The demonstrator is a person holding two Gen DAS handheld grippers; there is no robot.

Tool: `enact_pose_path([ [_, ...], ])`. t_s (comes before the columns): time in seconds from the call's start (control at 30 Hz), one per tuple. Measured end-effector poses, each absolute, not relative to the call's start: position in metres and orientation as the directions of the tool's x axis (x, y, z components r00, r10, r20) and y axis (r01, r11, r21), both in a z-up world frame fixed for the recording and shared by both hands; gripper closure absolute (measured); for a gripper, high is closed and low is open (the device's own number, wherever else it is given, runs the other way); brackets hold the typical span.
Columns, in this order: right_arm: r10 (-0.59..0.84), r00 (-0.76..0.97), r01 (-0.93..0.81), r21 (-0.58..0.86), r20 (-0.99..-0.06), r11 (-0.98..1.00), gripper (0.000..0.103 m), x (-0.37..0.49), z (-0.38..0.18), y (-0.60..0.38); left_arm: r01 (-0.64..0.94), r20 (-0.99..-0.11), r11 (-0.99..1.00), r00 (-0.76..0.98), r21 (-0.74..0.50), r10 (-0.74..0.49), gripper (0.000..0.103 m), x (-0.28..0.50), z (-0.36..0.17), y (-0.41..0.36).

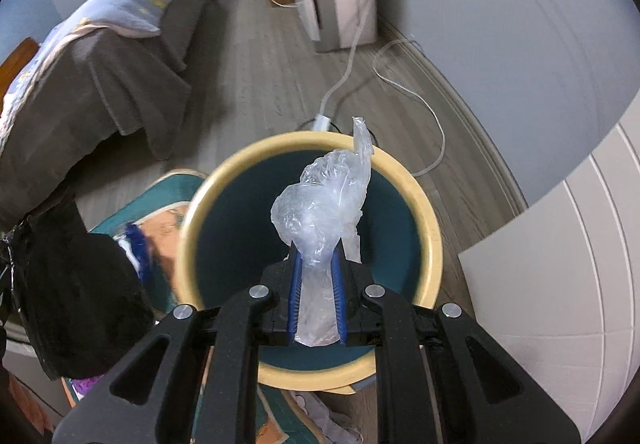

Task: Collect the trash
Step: 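Drop the black bag and clear bag into the yellow-rimmed bin, opening both grippers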

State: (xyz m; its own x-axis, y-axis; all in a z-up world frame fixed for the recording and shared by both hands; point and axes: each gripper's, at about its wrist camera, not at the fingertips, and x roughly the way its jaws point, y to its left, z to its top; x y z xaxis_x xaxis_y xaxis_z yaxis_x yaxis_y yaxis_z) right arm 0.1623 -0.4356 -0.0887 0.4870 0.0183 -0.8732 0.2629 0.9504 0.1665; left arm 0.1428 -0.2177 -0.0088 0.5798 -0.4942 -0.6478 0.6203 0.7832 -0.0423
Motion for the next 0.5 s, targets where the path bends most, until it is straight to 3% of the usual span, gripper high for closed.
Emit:
enact_pose_path([
  [0.27, 0.016, 0.456, 0.321, 0.181, -0.890, 0.930, 0.088, 0.164, -0.105, -0.454, 0.644, -0.697, 0.764, 0.528, -0.044, -0.485, 0.092, 0.172, -0.044, -0.263],
  [0.33, 0.023, 0.452, 0.322, 0.187, -0.892, 0.928, 0.086, 0.165, -0.107, -0.455, 0.639, -0.709, 0.768, 0.522, -0.043, -0.474, 0.088, 0.177, -0.052, -0.265],
  [0.43, 0.044, 0.457, 0.316, 0.208, -0.888, 0.925, 0.073, 0.169, -0.107, -0.453, 0.629, -0.713, 0.777, 0.531, -0.031, -0.458, 0.073, 0.177, -0.058, -0.263],
  [0.5, 0.046, 0.468, 0.308, 0.211, -0.883, 0.928, 0.061, 0.171, -0.104, -0.450, 0.618, -0.712, 0.786, 0.541, -0.026, -0.449, 0.052, 0.177, -0.059, -0.260],
])
